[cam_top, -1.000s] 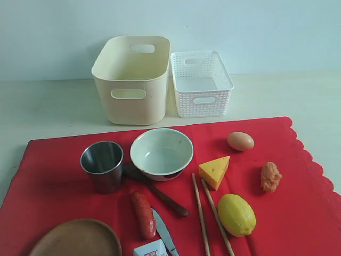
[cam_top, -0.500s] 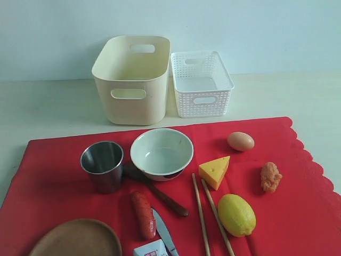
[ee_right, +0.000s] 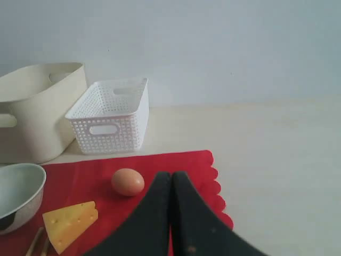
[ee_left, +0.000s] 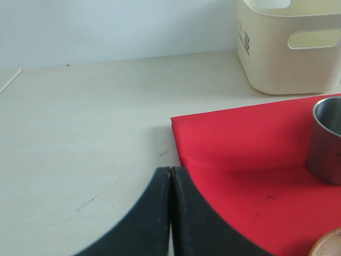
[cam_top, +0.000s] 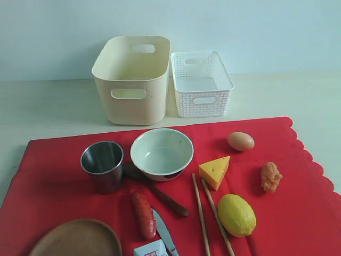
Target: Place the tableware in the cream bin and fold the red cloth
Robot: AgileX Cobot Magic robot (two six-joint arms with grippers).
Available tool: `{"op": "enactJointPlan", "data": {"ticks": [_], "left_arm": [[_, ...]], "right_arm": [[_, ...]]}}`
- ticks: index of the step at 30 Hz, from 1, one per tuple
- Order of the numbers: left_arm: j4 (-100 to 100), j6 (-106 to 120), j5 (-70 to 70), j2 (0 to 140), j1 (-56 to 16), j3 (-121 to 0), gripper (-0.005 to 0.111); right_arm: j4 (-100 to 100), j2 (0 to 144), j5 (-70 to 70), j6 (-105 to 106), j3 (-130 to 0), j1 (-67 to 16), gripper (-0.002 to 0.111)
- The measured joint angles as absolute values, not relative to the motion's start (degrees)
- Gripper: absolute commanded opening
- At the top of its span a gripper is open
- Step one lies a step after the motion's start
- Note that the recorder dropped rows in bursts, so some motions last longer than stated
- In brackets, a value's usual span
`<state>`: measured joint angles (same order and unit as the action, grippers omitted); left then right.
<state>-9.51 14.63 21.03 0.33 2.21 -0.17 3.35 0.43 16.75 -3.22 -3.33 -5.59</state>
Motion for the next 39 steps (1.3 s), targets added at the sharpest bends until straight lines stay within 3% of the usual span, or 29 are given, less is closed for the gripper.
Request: {"op": "enactJointPlan", "data": {"ticks": [23, 39], "left_arm": [[-9.5, 14.6, 21.0, 0.3, 2.2, -0.2, 0.000], [-9.5, 14.6, 21.0, 0.3, 2.2, -0.2, 0.000]], "right_arm": [[3.4, 24.5, 16.8, -3.2, -21.2, -5.6, 0.000], [3.8, 25.5, 16.9, -3.2, -21.8, -5.6, 0.000]]}}
